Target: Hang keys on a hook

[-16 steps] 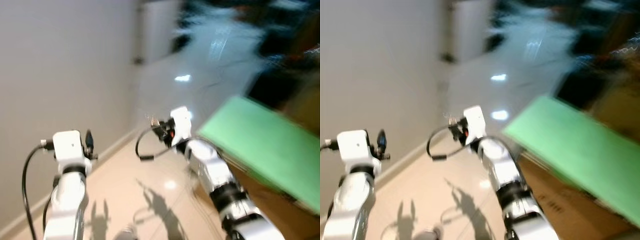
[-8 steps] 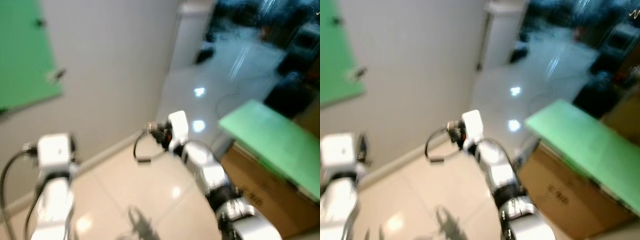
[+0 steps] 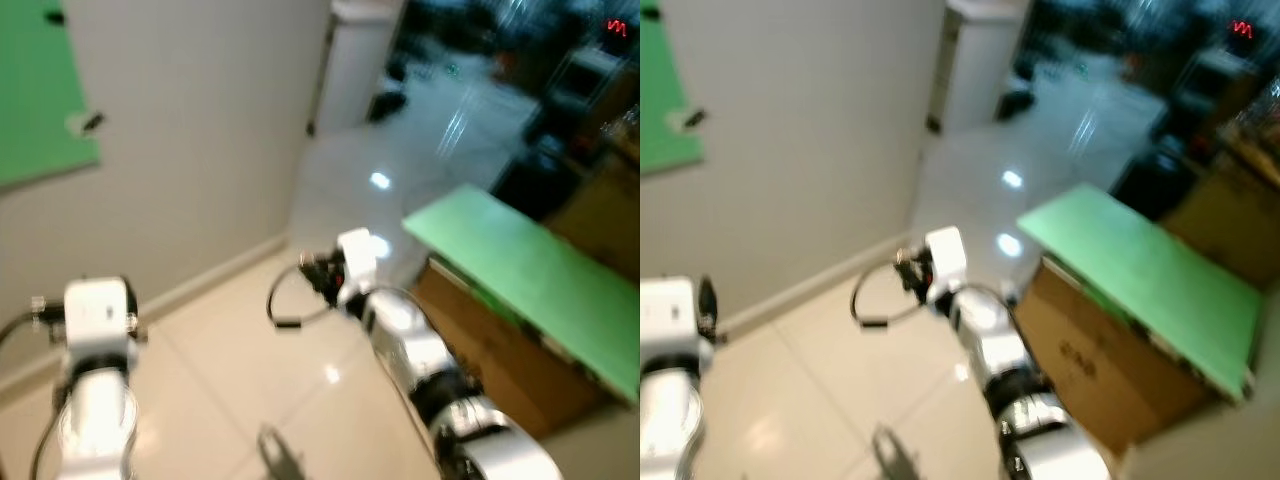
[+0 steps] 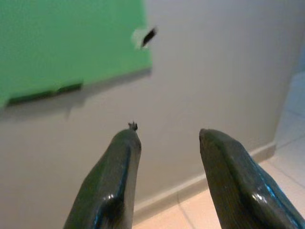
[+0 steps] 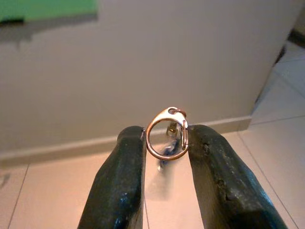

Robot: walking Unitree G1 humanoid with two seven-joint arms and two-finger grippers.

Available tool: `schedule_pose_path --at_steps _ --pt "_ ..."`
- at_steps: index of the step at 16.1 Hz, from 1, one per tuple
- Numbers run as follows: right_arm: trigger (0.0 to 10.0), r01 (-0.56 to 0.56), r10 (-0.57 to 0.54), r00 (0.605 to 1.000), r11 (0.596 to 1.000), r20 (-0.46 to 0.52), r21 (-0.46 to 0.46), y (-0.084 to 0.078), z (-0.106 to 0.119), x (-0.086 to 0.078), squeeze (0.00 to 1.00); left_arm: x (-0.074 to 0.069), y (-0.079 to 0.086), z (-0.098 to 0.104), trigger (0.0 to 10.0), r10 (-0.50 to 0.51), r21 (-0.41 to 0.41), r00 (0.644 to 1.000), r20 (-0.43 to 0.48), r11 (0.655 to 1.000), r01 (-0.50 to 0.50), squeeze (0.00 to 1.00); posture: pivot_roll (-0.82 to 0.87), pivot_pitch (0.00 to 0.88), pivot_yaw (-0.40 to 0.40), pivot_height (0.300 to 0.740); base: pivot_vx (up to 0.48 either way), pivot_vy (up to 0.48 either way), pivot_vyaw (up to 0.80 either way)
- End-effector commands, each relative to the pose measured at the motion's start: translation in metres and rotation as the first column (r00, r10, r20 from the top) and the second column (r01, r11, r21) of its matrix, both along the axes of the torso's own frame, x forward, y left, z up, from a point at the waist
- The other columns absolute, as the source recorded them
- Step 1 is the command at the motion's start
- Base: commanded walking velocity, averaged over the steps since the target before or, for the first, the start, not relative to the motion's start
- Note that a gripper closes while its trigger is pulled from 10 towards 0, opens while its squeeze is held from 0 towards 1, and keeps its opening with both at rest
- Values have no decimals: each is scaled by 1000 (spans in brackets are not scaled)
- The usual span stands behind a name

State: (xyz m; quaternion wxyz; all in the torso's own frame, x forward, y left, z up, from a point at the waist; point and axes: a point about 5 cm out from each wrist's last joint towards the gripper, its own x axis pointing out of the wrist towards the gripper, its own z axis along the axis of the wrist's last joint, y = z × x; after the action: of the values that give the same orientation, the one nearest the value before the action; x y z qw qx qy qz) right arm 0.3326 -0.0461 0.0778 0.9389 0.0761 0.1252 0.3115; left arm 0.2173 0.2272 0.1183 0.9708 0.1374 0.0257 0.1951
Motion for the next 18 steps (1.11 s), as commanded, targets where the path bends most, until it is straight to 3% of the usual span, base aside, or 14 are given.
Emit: schedule_pose_path --at_steps 1,4,6,9,11,12,13,15,17,18 --pt "0 6 -6 1000 1000 0 10 -1 0 0 0 -2 1 -1 10000 7 2 1000 -7 1000 -7 0 262 0 -186 740 0 -480 506" --pt "0 10 -10 1000 1000 7 -1 -6 -3 -3 12 1 -12 -5 10000 -55 -49 998 -8 997 54 0 239 2 -194 740 0 -480 502" --pt "0 77 -76 997 997 25 -26 -28 -4 1 35 11 -29 -6 10000 -120 -104 993 8 987 121 0 185 0 -128 740 0 -373 497" --pt "0 193 -193 981 981 23 -31 -55 -6 6 75 30 -39 -5 10000 -189 -138 982 15 972 189 0 139 0 -73 740 0 0 494" --pt "0 310 -310 951 950 16 23 -75 -6 2 78 47 -42 2 10000 -256 -88 966 29 962 258 0 60 0 -42 740 0 0 494" --pt "0 331 -331 944 943 8 34 -79 -8 0 78 49 -41 2 10000 -260 -82 965 26 962 262 0 55 0 -41 740 0 0 494" --pt "0 397 -396 918 916 -25 53 -94 -14 -8 86 53 -41 4 10000 -294 16 956 -6 956 294 0 33 0 -32 740 0 0 488" --pt "0 461 -460 888 886 -33 45 -112 -22 -18 86 59 -42 6 10000 -336 80 941 -40 938 338 0 4 0 -4 740 0 0 472" --pt "0 531 -531 847 847 -28 28 -126 -28 -27 86 68 -46 8 10000 -383 71 923 -48 920 385 0 -39 0 75 740 0 0 475" --pt "0 555 -554 832 831 -24 31 -129 -29 -28 90 70 -49 7 10000 -408 26 912 -40 912 409 0 -50 0 99 740 0 0 475"
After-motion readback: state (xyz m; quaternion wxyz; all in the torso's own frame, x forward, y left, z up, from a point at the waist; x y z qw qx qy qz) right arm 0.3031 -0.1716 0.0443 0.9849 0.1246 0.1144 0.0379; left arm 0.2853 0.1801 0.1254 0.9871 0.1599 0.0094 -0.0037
